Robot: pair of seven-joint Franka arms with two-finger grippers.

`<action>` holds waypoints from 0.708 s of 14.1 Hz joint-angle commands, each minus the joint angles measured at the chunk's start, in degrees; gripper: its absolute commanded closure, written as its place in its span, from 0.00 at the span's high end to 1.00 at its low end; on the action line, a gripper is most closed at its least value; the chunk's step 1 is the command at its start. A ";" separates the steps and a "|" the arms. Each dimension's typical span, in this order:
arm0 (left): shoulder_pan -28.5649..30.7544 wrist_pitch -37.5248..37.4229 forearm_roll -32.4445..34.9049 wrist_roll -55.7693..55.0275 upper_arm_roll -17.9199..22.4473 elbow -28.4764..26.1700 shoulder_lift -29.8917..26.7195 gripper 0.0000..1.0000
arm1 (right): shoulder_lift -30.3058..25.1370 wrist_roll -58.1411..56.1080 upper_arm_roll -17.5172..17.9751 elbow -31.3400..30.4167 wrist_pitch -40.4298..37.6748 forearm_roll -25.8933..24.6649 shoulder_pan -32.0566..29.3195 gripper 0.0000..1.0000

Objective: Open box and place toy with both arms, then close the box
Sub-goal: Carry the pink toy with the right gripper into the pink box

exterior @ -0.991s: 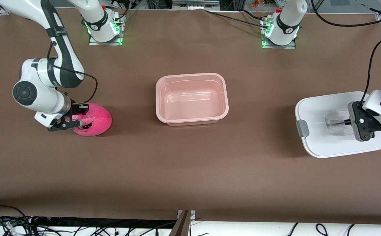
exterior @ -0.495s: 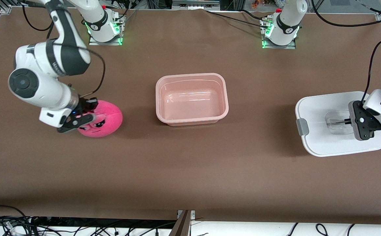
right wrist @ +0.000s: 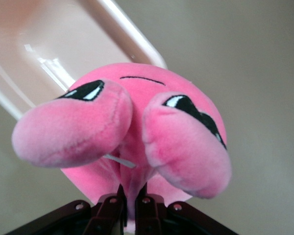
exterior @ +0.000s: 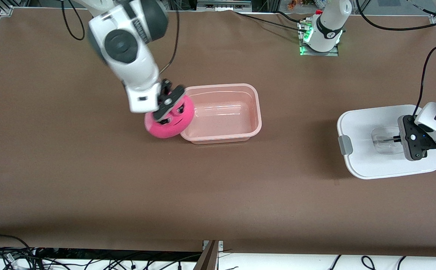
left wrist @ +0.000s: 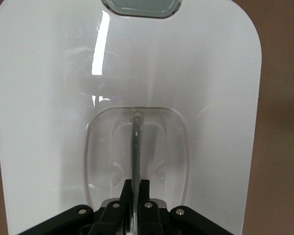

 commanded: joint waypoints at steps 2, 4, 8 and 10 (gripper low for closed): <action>0.24 -1.05 1.25 1.58 -0.53 1.47 0.37 0.00 | 1.37 -8.99 -0.54 2.96 -1.12 -2.15 5.92 0.00; 0.41 -1.05 0.98 1.67 -0.61 1.47 0.37 0.00 | 3.22 -12.51 -0.54 3.58 -1.04 -2.24 7.25 0.00; 0.41 -1.05 0.90 1.58 -0.61 1.47 0.46 0.00 | 9.71 -14.28 -0.54 10.51 -1.65 -7.85 10.50 0.03; 0.50 -1.05 0.89 1.67 -0.61 1.47 0.46 0.00 | 11.39 -14.11 -0.54 11.23 -1.13 -8.65 11.12 0.03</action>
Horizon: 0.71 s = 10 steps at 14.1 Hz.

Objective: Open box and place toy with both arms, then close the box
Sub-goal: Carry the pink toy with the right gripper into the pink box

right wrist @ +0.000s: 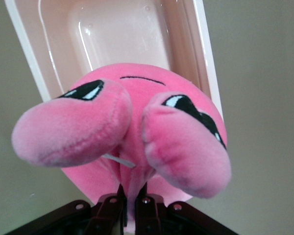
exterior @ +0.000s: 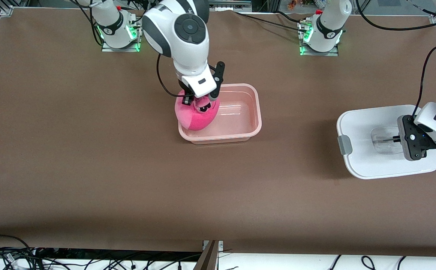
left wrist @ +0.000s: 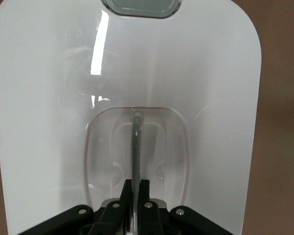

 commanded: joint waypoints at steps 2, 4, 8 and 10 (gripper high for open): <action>0.50 -1.04 0.89 1.67 -0.49 1.47 0.46 0.00 | 4.23 -0.95 -0.52 4.33 -0.87 -1.52 1.48 0.03; 0.50 -1.04 0.81 1.67 -0.49 1.47 0.46 0.00 | 5.46 -0.95 -0.52 4.33 -0.78 -3.88 2.36 0.03; 0.50 -1.04 0.81 1.67 -0.49 1.47 0.55 0.00 | 8.97 -0.51 -0.52 4.33 0.62 -4.42 2.89 0.07; 0.50 -1.04 0.81 1.67 -0.49 1.47 0.55 0.00 | 11.26 0.01 -0.61 4.24 2.47 -5.82 3.42 0.07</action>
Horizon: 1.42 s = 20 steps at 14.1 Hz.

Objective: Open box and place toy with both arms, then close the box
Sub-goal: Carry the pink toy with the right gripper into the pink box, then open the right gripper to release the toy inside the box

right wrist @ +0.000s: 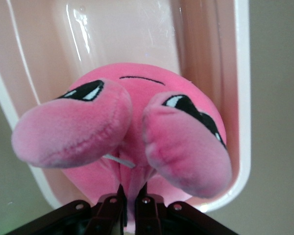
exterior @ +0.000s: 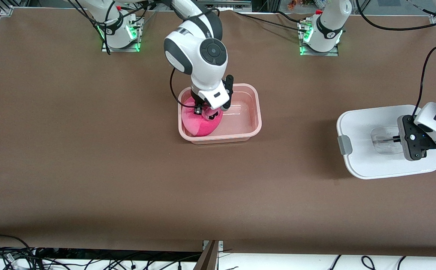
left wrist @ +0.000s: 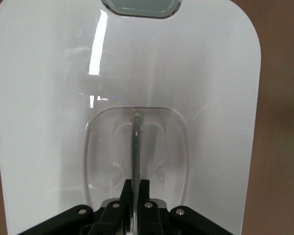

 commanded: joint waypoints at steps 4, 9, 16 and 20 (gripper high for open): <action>0.58 -1.04 0.72 1.76 -0.49 1.47 0.78 0.00 | 6.61 0.82 -0.74 2.01 4.75 -2.33 1.15 0.09; 0.66 -1.13 0.72 1.76 -0.49 1.38 0.78 0.00 | 9.16 8.01 -0.74 2.10 12.47 -2.16 3.51 1.00; 0.66 -1.13 0.72 1.76 -0.49 1.38 0.87 0.00 | 7.94 12.95 -0.56 2.27 15.75 -1.54 4.14 1.00; 0.49 -1.04 0.72 2.02 -0.67 1.38 0.78 0.00 | 1.63 12.86 -1.70 2.27 10.07 4.77 1.08 1.00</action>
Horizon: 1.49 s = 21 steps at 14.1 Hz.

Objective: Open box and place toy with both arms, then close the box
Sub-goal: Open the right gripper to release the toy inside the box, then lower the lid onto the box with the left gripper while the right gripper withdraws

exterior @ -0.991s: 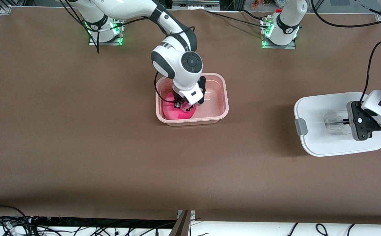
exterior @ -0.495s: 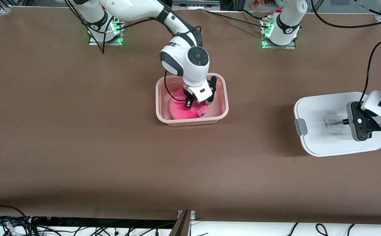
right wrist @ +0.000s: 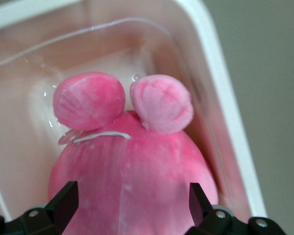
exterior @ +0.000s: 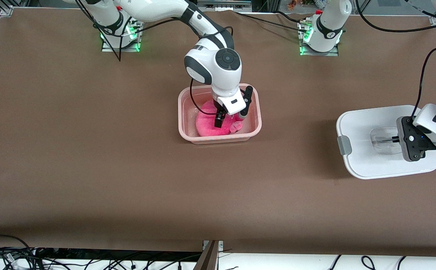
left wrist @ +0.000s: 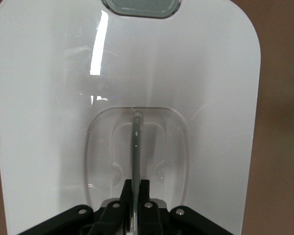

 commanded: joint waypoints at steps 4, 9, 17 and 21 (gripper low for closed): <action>-4.20 -0.84 0.63 0.56 -2.14 0.95 0.41 0.00 | -11.86 -0.88 -0.58 -0.40 -11.59 8.49 -11.58 1.00; -15.18 -0.75 -5.24 -9.78 -2.23 1.38 1.11 0.00 | -20.03 0.70 -5.13 -0.40 -22.40 8.76 -18.28 1.00; -37.33 6.53 -10.18 -34.06 -2.23 1.91 5.32 0.00 | -37.07 12.19 -20.00 -10.57 -29.97 16.85 -19.16 1.00; -44.20 9.88 -9.74 -40.31 -2.14 4.01 8.22 0.00 | -45.27 16.16 -14.83 -17.54 -30.58 16.32 -26.18 1.00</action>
